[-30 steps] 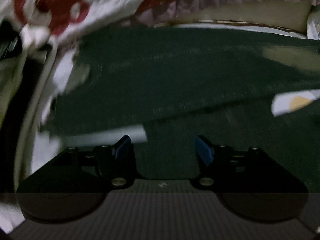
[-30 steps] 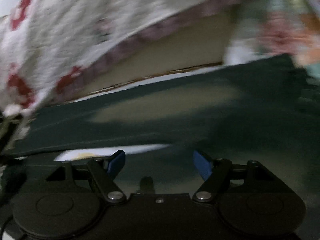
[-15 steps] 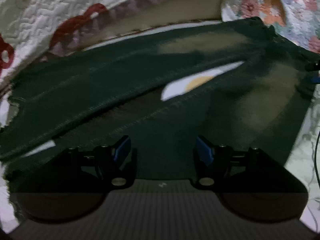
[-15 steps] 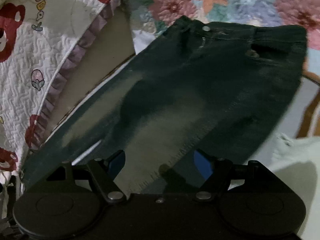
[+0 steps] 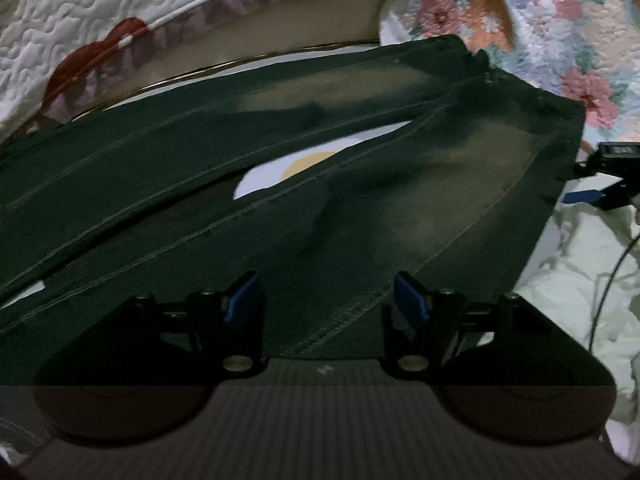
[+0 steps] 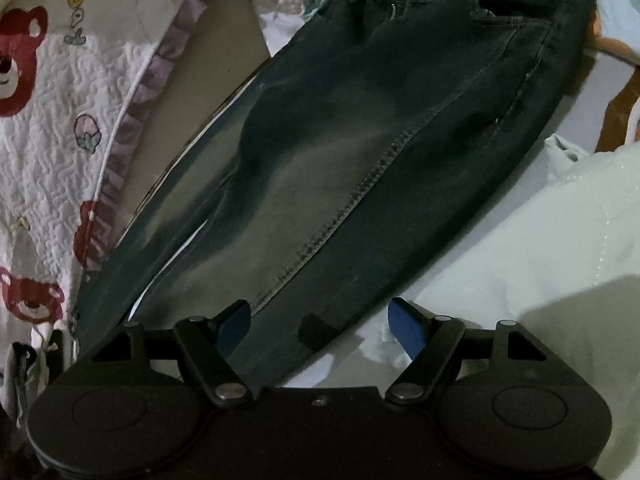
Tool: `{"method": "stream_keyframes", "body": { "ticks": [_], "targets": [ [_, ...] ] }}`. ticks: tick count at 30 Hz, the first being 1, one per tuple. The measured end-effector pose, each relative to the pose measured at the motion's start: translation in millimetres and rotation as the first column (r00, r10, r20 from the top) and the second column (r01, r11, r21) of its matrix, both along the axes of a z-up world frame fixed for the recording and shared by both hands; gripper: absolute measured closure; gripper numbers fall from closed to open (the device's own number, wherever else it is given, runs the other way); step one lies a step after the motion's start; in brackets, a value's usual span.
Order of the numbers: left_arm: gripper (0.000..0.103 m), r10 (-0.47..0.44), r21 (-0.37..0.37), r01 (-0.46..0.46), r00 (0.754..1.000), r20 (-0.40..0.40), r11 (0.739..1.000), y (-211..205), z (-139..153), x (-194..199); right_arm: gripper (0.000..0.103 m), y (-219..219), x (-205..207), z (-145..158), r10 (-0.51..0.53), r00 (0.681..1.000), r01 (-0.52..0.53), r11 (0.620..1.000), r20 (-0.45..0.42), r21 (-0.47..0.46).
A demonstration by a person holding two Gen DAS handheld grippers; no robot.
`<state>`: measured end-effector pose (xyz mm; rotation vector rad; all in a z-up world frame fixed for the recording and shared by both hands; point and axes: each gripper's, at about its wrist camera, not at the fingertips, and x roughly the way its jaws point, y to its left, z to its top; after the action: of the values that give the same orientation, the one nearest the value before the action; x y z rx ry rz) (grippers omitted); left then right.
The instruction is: Fold clothes
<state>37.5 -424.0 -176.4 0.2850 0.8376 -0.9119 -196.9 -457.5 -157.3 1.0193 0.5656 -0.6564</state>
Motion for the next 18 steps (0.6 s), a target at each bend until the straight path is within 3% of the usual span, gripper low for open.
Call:
{"method": "stream_keyframes", "body": {
  "ticks": [4,6,8,11,16,18],
  "targets": [
    [0.029,-0.066,-0.028,0.065,0.997,-0.028,0.998,-2.7,0.2,-7.1,0.024,-8.2,1.4,-5.9,-0.069,0.998,0.069,0.997,-0.008,-0.041],
    [0.028,-0.094,-0.047,0.09,0.993,-0.075,0.995,1.7,-0.8,-12.1,0.024,-19.2,-3.8,-7.9,-0.122,0.992,0.119,0.987,-0.027,-0.111],
    [0.027,-0.142,-0.021,0.14,0.985,-0.096,0.99,9.9,-3.6,-20.8,0.024,-36.3,-14.1,-5.7,-0.179,0.983,0.168,0.97,-0.049,-0.175],
    [0.027,-0.187,0.08,0.187,0.982,-0.016,0.979,27.9,-3.8,-37.5,0.025,-60.6,-38.9,-0.9,-0.233,0.972,0.226,0.951,-0.013,-0.211],
    [0.025,-0.161,0.152,0.161,0.987,-0.014,0.975,56.7,-10.0,-43.1,0.025,-82.6,-78.7,-3.5,-0.302,0.95,0.31,0.936,0.076,-0.167],
    [0.024,-0.109,0.165,0.12,0.991,-0.071,0.979,62.4,-14.7,-38.5,0.052,-83.1,-81.0,-12.1,-0.291,0.947,0.302,0.95,0.135,-0.072]
  ]
}}
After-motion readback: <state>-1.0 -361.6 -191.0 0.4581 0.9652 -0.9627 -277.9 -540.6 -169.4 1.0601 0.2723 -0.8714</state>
